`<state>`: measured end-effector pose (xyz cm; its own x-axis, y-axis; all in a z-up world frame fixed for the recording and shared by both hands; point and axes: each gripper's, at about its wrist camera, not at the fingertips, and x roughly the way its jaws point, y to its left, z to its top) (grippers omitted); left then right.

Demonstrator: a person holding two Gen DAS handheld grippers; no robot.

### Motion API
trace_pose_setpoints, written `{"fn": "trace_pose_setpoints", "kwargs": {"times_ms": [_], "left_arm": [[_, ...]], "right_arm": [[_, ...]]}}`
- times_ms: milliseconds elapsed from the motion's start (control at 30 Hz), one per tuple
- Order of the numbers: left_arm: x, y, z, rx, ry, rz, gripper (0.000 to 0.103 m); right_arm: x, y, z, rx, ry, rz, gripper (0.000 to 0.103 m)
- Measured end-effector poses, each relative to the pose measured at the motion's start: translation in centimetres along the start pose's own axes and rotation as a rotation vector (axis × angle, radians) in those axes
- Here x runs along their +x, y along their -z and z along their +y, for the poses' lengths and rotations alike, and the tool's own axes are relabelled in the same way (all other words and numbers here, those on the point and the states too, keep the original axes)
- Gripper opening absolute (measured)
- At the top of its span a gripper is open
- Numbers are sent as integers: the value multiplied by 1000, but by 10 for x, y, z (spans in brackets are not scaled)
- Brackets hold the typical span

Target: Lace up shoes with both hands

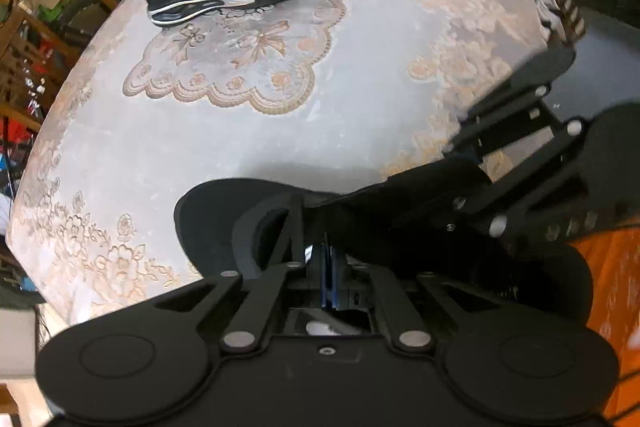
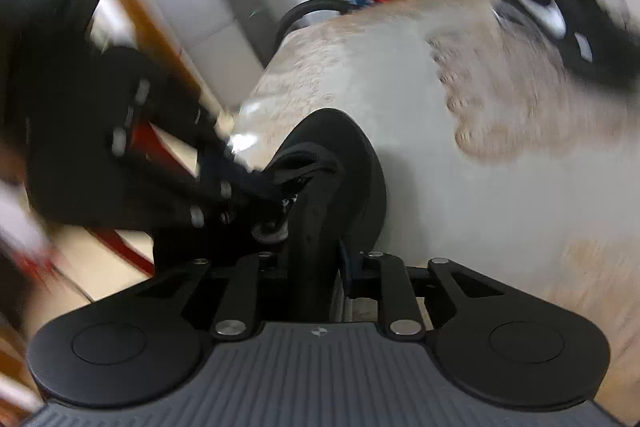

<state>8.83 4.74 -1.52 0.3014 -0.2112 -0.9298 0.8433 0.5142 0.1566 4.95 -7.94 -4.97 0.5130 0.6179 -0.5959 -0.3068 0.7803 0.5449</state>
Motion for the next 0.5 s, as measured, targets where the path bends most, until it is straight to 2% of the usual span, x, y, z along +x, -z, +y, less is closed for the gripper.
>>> {"fn": "trace_pose_setpoints", "kwargs": {"times_ms": [100,200,267,500], "left_arm": [[-1,-1,2,-56,8,-39,2],[-7,-2,5,-114,23,-87,2],[-10,-4,7,-141,25,-111,2],[-4,-11,5,-136,50,-126,2]], "right_arm": [[2,8,-55,369,-197,-14,25],[8,21,-96,641,-326,-14,26],[11,24,-107,699,-358,-10,26],[14,26,-116,726,-416,18,28]]}}
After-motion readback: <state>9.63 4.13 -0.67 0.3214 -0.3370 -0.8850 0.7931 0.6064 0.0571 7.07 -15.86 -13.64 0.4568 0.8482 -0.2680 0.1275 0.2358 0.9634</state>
